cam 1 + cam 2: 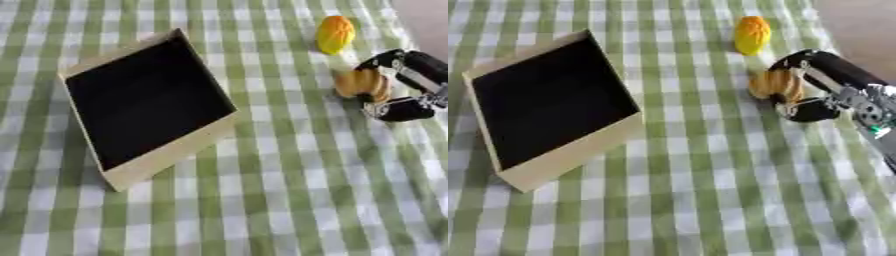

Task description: Pick up objects on the table and place them in the box.

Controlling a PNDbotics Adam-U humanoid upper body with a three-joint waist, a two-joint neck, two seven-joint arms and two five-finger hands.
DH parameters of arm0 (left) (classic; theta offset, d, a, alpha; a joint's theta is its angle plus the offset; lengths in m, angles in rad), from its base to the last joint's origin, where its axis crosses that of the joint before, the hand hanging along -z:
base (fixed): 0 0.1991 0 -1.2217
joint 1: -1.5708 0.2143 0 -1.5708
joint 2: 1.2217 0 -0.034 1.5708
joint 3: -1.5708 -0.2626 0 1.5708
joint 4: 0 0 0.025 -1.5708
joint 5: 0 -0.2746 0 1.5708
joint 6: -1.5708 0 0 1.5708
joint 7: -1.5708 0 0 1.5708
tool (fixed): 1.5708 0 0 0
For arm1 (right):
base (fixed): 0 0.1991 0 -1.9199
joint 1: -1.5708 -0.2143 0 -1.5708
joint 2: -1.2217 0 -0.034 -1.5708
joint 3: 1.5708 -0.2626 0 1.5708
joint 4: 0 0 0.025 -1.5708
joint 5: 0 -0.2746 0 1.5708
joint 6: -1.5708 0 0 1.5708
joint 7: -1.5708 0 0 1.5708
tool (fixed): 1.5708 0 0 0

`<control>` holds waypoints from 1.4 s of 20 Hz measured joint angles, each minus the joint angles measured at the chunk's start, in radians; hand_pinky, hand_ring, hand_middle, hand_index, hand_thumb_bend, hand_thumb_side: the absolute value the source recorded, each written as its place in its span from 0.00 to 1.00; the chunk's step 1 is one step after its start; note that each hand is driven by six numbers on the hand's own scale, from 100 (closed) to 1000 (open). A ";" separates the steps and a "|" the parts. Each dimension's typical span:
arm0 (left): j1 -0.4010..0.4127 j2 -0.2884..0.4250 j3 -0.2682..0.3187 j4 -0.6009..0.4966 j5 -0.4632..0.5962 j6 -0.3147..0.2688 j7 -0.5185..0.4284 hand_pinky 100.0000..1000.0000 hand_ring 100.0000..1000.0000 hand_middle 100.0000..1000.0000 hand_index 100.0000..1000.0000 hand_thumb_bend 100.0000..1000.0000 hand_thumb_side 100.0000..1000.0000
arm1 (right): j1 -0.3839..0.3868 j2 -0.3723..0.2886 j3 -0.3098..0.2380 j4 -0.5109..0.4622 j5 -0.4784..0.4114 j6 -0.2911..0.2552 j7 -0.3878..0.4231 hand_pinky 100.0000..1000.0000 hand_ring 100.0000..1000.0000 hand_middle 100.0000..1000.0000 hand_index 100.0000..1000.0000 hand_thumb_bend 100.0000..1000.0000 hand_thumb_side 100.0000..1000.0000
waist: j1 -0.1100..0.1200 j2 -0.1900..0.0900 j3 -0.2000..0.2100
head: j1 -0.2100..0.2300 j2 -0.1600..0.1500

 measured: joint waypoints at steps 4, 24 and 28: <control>0.000 0.000 0.000 0.000 0.001 0.001 -0.001 0.76 0.67 0.78 0.83 0.00 0.69 | 0.009 0.000 -0.001 -0.014 -0.023 0.008 0.005 0.91 0.84 0.50 0.65 0.00 0.08 | -0.003 -0.009 -0.006 | 0.004 0.001; -0.022 0.003 -0.006 0.000 0.031 -0.018 -0.001 0.76 0.68 0.77 0.84 0.00 0.65 | -0.338 0.016 0.103 -0.338 -0.169 -0.046 0.155 0.86 0.70 0.46 0.62 0.00 0.00 | -0.059 -0.080 0.052 | -0.012 0.036; -0.065 0.019 -0.005 0.000 0.044 -0.065 0.016 0.75 0.69 0.76 0.84 0.00 0.62 | -0.447 0.094 0.144 -0.338 -0.147 -0.003 0.204 0.86 0.70 0.45 0.62 0.00 0.00 | -0.068 -0.089 0.092 | -0.035 0.044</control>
